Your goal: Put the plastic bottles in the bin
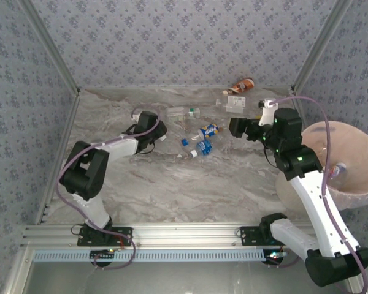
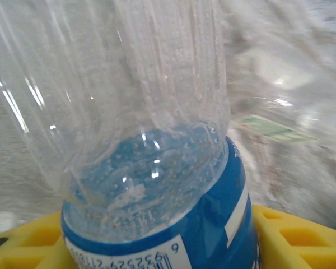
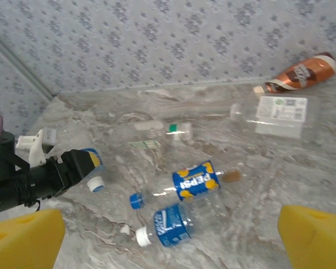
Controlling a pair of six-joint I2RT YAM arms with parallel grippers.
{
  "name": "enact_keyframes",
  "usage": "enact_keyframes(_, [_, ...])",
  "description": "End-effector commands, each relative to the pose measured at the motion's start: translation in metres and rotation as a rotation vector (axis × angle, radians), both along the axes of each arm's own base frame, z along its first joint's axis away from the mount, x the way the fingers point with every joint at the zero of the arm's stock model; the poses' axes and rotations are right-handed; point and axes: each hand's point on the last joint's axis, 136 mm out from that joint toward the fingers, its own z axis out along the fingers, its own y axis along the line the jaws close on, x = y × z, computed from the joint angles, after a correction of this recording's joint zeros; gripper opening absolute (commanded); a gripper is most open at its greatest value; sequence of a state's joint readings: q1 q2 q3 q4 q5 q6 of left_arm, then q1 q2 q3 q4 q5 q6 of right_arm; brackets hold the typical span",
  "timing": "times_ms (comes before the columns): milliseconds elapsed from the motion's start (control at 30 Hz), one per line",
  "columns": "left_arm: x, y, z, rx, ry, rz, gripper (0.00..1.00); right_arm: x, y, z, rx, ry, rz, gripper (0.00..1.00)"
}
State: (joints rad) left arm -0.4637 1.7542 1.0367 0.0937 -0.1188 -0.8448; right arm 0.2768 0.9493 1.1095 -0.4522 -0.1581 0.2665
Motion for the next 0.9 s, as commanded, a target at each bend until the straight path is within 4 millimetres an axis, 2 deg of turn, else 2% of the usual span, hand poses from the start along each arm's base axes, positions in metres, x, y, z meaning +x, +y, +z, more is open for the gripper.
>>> enact_keyframes(0, [-0.007,-0.035,0.051,-0.104,-0.139,-0.24,0.57,0.008,0.016,0.02,0.053,-0.078,0.033,1.0])
enact_keyframes(100, [-0.022,-0.058,0.075,-0.188,-0.185,-0.395,0.57,0.021,0.008,0.01,0.088,-0.015,-0.08,1.0])
enact_keyframes(167, [-0.032,-0.072,0.09,-0.238,-0.211,-0.491,0.57,0.026,0.01,0.004,0.1,0.005,-0.089,1.0])
enact_keyframes(300, [-0.055,-0.101,0.127,-0.356,-0.289,-0.708,0.58,0.028,0.03,0.003,0.146,0.028,-0.003,1.0])
enact_keyframes(400, [-0.076,-0.123,0.15,-0.364,-0.336,-0.862,0.58,0.028,0.048,0.002,0.18,0.093,0.079,1.0])
enact_keyframes(433, [-0.084,-0.13,0.155,-0.342,-0.349,-0.904,0.58,0.027,0.054,0.01,0.193,0.106,0.112,1.0])
enact_keyframes(567, [-0.114,-0.156,0.173,-0.314,-0.414,-1.038,0.58,0.027,0.075,0.006,0.251,0.19,0.195,1.0])
enact_keyframes(733, [-0.14,-0.18,0.187,-0.326,-0.456,-1.14,0.59,0.035,0.082,0.0,0.291,0.223,0.197,1.0])
enact_keyframes(867, [-0.162,-0.193,0.197,-0.332,-0.498,-1.23,0.59,0.029,0.092,-0.002,0.295,0.228,0.275,1.0])
